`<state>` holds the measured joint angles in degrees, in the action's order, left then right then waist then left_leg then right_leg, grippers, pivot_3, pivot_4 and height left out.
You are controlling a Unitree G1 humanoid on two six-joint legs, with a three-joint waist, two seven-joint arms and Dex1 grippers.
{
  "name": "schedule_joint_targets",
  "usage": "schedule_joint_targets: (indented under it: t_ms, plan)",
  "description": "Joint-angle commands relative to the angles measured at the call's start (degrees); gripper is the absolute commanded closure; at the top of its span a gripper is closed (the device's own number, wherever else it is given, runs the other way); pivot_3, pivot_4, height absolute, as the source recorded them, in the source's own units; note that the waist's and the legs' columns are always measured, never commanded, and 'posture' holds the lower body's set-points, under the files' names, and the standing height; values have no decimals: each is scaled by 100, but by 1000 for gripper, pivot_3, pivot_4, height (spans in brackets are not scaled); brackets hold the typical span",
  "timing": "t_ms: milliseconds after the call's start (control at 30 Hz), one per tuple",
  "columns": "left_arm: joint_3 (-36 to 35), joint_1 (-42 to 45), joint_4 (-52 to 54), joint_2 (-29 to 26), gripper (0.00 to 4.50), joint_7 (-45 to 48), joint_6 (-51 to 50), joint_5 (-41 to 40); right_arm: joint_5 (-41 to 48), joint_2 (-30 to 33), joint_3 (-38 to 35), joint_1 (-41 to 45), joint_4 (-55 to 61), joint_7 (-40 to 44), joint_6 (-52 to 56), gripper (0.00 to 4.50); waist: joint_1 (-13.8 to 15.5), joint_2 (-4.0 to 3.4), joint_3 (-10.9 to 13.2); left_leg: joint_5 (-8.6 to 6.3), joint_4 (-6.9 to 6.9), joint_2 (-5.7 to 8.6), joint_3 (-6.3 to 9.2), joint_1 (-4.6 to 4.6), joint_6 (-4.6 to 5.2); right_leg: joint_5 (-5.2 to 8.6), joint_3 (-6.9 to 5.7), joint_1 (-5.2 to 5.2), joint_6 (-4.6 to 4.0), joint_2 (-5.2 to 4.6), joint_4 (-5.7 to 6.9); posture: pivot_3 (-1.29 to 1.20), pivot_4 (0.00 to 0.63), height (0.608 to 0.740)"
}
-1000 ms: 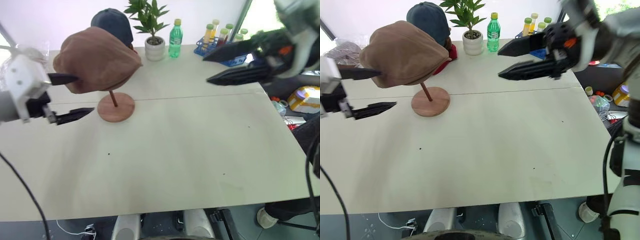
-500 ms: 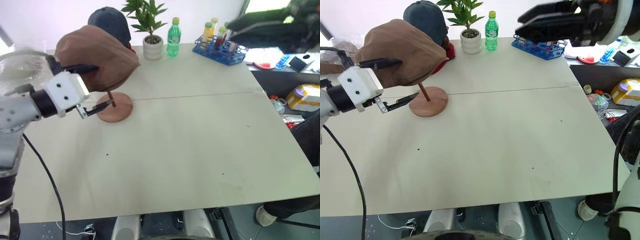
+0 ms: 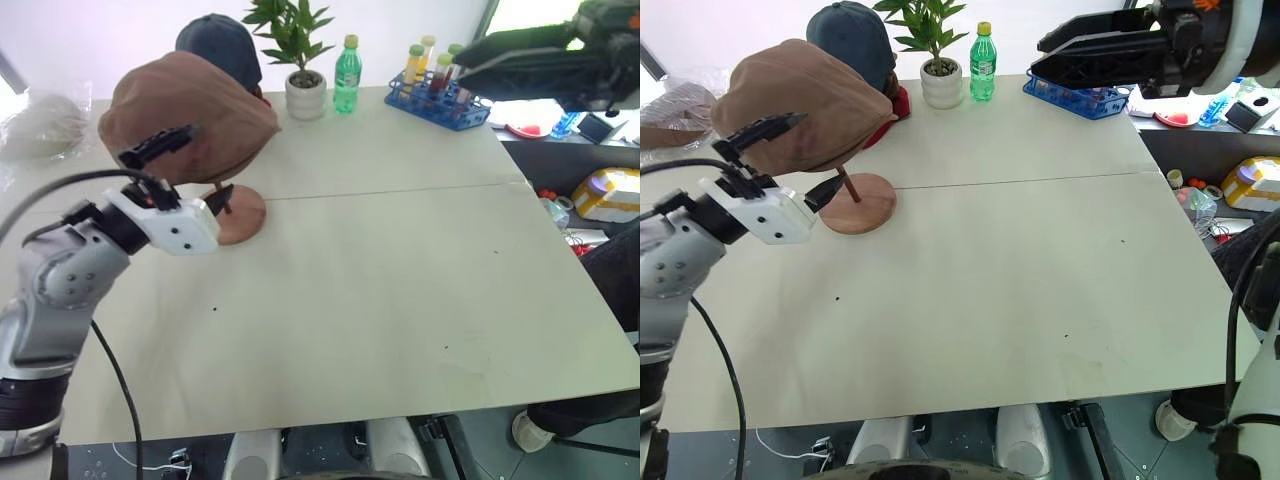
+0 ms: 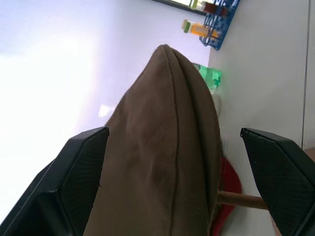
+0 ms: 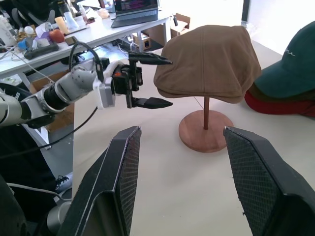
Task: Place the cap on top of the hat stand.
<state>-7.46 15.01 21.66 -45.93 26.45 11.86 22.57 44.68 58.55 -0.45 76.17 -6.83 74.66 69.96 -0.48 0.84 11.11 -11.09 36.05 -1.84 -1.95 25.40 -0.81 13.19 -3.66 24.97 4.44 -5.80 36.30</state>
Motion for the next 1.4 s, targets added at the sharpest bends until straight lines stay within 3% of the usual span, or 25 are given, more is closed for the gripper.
schedule_joint_targets:
  t_ms: [33, 67, 133, 167, 233, 300, 333, 400, 700, 967, 1200, 1400]
  plan:
    - [67, 34, 138, 144, 0, -261, -112, 395, 36, 95, -74, 84, 154, 92, -39, 1807, 3, 0, 0, 0, 1, 0, 1, 1, 0, 0, 0, 0, 0, 0, 0, 0, 150, 740]
    - [104, 25, 140, 193, 0, -265, -133, 446, 32, 99, -61, 62, 175, 105, -45, 1807, 4, 0, 0, 0, 1, 0, 1, 1, 0, -1, 0, 0, 0, 0, 0, 0, 150, 740]
    - [138, 18, 145, 262, 540, -334, -102, 529, 12, 102, -42, 33, 192, 119, -59, 1741, 3, 0, 0, 0, 1, 0, 0, 1, 0, -1, 1, 0, 1, 0, 0, 0, 150, 740]
    - [150, 37, 143, 281, 918, -365, -98, 576, -11, 95, -35, 33, 177, 105, -62, 1504, 2, 0, 0, 0, 1, 0, 0, 1, 0, -1, 1, 0, 1, 0, 0, 0, 150, 740]
    - [148, 102, 128, 328, 1865, -410, -127, 613, -57, 66, -19, 65, 106, 30, -26, 926, -1, 0, 0, 0, 2, -1, 0, 1, 0, -2, 1, 0, 1, 0, 0, 0, 150, 740]
    - [128, 167, 113, 340, 2948, -453, -123, 640, -108, 58, 7, 63, 93, 18, -71, 0, 1, 0, 0, 0, 1, -1, 0, 1, 1, -2, 1, 0, 1, 0, 0, 0, 150, 740]
    - [108, 191, 107, 345, 3596, -471, -123, 628, -144, 57, 20, 45, 105, 14, -122, 0, 1, 0, 0, 0, 1, -1, 0, 1, 1, -2, 1, 0, 1, 0, 0, 0, 150, 740]
    - [78, 220, 106, 347, 4441, -520, -119, 620, -195, 49, 28, 6, 113, 4, -199, 0, 3, 0, 0, 0, 2, -1, 0, 1, 1, -2, 1, 0, 1, 0, 0, 0, 150, 740]
    - [-477, 230, 136, 371, 4441, -667, 118, -201, -330, 69, 101, -182, 134, 167, -514, 0, -1, 0, -1, 0, 3, -1, 0, 0, 1, -4, 1, 0, 4, 1, 2, 0, 150, 740]
    - [-1608, -450, -320, -186, 4441, -370, 2181, -1661, -481, -84, 193, -303, -31, 303, -810, 0, -23, -1, -1, 0, 1, -4, -2, -2, 1, -5, 2, 2, 3, 2, 2, 0, 150, 740]
    - [-2061, -852, -1575, -1049, 4441, 294, 3809, -2348, -651, -264, 290, -237, -369, 448, -1014, 0, -14, -2, -2, -1, 4, -6, -10, -1, 0, 2, 4, 5, -15, 0, 0, 0, 150, 740]
    - [-1581, -292, -3092, -1716, 4441, 705, 4928, -2641, -772, -415, 353, -223, -512, 509, -1115, 0, -23, -4, -2, -1, -3, -8, -20, 0, 0, -6, 11, 16, -5, 2, 3, 0, 150, 740]
